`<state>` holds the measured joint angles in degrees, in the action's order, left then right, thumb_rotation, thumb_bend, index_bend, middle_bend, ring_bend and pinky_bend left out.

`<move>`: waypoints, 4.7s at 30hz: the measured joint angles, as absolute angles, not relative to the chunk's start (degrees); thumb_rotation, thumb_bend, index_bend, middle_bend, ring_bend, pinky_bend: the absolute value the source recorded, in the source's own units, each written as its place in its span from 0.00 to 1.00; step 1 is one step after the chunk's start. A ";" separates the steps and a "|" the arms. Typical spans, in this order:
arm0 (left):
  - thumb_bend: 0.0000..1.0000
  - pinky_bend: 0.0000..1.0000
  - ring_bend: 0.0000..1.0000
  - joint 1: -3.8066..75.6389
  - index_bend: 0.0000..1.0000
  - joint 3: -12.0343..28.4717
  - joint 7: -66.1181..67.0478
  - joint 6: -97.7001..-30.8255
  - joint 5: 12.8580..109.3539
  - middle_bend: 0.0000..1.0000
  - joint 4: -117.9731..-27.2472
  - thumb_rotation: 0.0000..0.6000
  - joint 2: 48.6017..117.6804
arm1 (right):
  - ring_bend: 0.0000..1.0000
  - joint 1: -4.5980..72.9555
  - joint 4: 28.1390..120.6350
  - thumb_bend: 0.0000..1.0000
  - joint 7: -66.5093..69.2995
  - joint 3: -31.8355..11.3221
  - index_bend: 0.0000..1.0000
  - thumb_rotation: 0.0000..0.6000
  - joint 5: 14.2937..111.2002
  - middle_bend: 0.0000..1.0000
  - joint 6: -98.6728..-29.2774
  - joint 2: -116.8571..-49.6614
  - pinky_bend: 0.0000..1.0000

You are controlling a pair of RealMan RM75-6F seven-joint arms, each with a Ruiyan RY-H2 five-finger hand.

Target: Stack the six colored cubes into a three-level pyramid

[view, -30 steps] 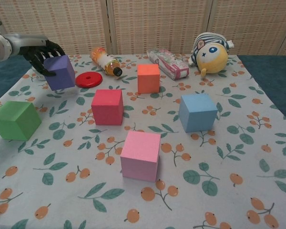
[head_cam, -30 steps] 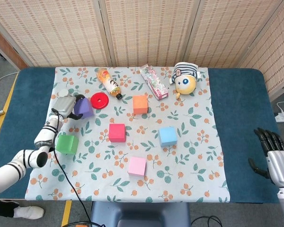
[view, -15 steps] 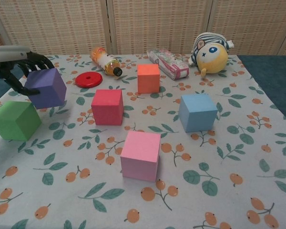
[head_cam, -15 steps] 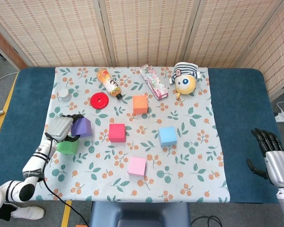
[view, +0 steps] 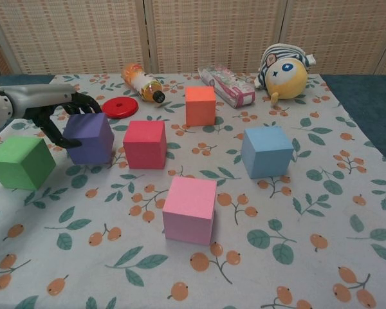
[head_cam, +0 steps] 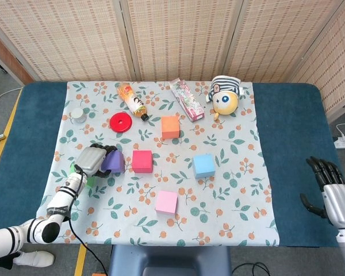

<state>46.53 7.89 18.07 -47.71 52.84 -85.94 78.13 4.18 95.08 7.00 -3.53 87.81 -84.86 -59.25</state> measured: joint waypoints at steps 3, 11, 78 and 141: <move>0.35 0.16 0.23 47.34 0.31 7.89 18.60 -46.77 52.58 0.40 -84.97 1.00 78.89 | 0.00 4.18 94.95 0.00 7.08 -3.51 0.00 1.00 87.66 0.05 -84.80 -59.31 0.06; 0.35 0.13 0.22 48.88 0.31 8.12 18.27 -44.36 52.06 0.39 -82.83 1.00 79.98 | 0.00 3.97 94.82 0.00 7.15 -3.45 0.00 1.00 87.41 0.05 -84.98 -59.36 0.06; 0.35 0.10 0.20 54.73 0.30 7.09 10.67 -36.33 53.36 0.36 -77.40 1.00 81.39 | 0.00 2.94 94.23 0.00 7.48 -3.52 0.00 1.00 85.87 0.05 -85.23 -59.40 0.06; 0.36 0.05 0.00 37.69 0.13 4.51 6.04 -59.71 62.88 0.10 -93.43 1.00 66.08 | 0.00 22.15 93.88 0.00 17.25 -6.64 0.01 1.00 88.88 0.09 -61.11 -56.77 0.08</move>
<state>37.69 4.51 6.04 -59.71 62.88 -93.43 66.08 22.15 93.88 17.25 -6.64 88.88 -61.11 -56.77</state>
